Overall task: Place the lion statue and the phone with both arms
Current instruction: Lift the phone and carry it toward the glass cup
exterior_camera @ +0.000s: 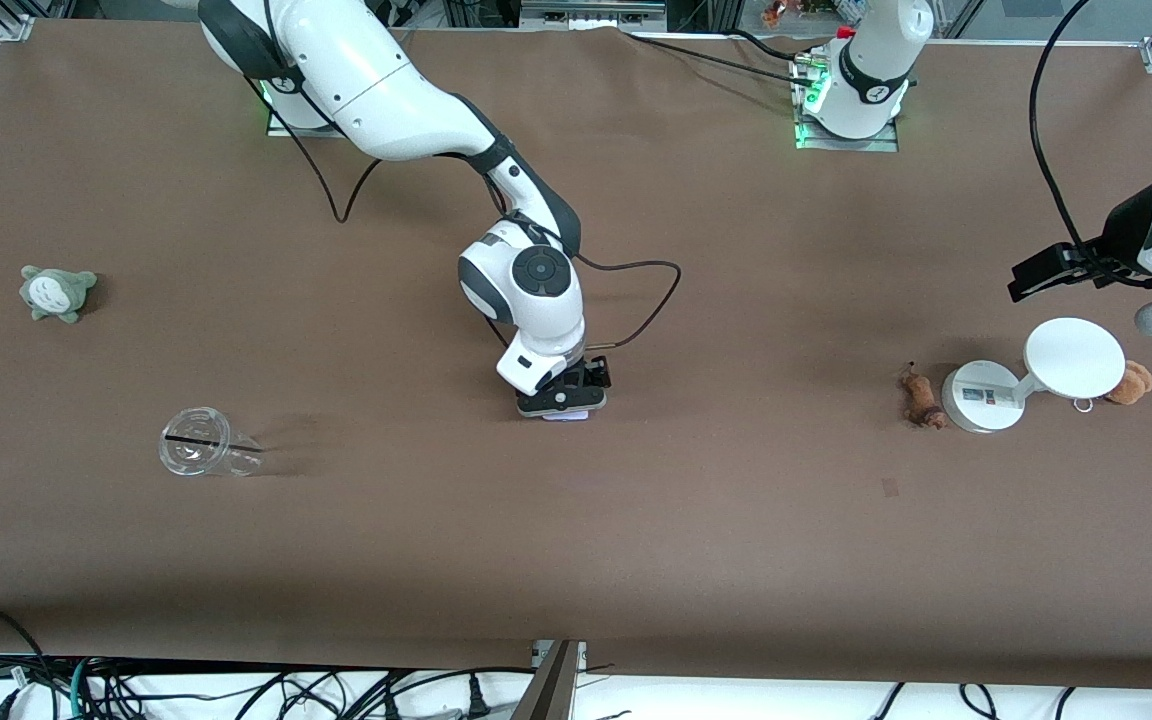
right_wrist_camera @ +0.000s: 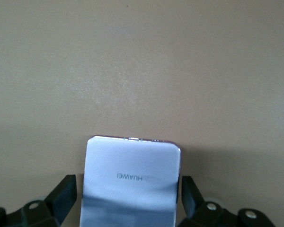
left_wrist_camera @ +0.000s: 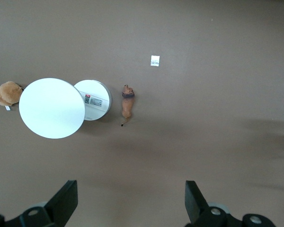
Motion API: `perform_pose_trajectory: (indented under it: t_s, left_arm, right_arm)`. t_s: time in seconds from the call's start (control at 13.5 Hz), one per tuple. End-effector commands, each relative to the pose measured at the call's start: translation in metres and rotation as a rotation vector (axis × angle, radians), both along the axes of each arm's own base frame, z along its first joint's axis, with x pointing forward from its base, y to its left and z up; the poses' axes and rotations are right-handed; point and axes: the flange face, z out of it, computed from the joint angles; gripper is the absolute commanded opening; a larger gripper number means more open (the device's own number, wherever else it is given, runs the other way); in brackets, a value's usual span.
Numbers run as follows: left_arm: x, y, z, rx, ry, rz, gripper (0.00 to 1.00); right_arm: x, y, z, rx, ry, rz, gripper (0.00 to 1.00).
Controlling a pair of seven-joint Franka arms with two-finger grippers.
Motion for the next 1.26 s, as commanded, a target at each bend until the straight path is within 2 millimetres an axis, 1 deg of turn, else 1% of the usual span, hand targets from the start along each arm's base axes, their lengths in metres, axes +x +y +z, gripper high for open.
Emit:
perform_pose_trajectory:
  t_s: [0.0, 0.07, 0.15, 0.3, 0.37, 0.59, 0.74, 0.89, 0.97, 1.04, 1.11, 1.19]
  left_arm:
    - [0.003, 0.001, 0.005, -0.028, -0.002, -0.012, 1.00]
    - [0.003, 0.000, 0.005, -0.029, -0.002, -0.015, 1.00]
    - [0.003, 0.001, 0.005, -0.029, -0.002, -0.013, 1.00]
    - [0.003, 0.001, 0.005, -0.029, -0.002, -0.013, 1.00]
    - [0.003, 0.001, 0.005, -0.029, -0.002, -0.013, 1.00]
    - [0.003, 0.001, 0.005, -0.029, -0.002, -0.013, 1.00]
    - [0.003, 0.001, 0.005, -0.029, -0.002, -0.013, 1.00]
    - [0.003, 0.001, 0.005, -0.029, -0.002, -0.013, 1.00]
    - [0.003, 0.001, 0.005, -0.029, -0.002, -0.013, 1.00]
    - [0.003, 0.000, 0.005, -0.029, -0.002, -0.015, 1.00]
    - [0.003, 0.001, 0.005, -0.029, -0.002, -0.013, 1.00]
    - [0.003, 0.001, 0.005, -0.029, -0.002, -0.013, 1.00]
  right_arm:
    - [0.001, 0.002, -0.005, -0.002, -0.014, -0.016, 0.93]
    - [0.002, 0.000, -0.005, 0.000, -0.012, -0.021, 0.86]
    - [0.003, -0.001, -0.004, -0.001, -0.014, -0.015, 0.77]
    - [0.010, -0.009, -0.002, -0.002, -0.012, -0.018, 0.60]
    - [0.014, -0.012, 0.001, -0.001, -0.013, -0.023, 0.53]
    - [0.022, -0.021, 0.007, 0.001, -0.015, -0.034, 0.53]
    - [0.034, -0.039, 0.010, -0.031, 0.003, -0.006, 0.53]
    - [0.043, -0.055, 0.023, -0.068, 0.024, 0.036, 0.53]
    - [0.049, -0.068, 0.033, -0.088, 0.034, 0.048, 0.53]
    - [0.053, -0.083, 0.037, -0.106, 0.045, 0.081, 0.53]
    - [0.057, -0.098, 0.048, -0.113, 0.048, 0.111, 0.53]
    - [0.058, -0.115, 0.051, -0.119, 0.065, 0.136, 0.53]
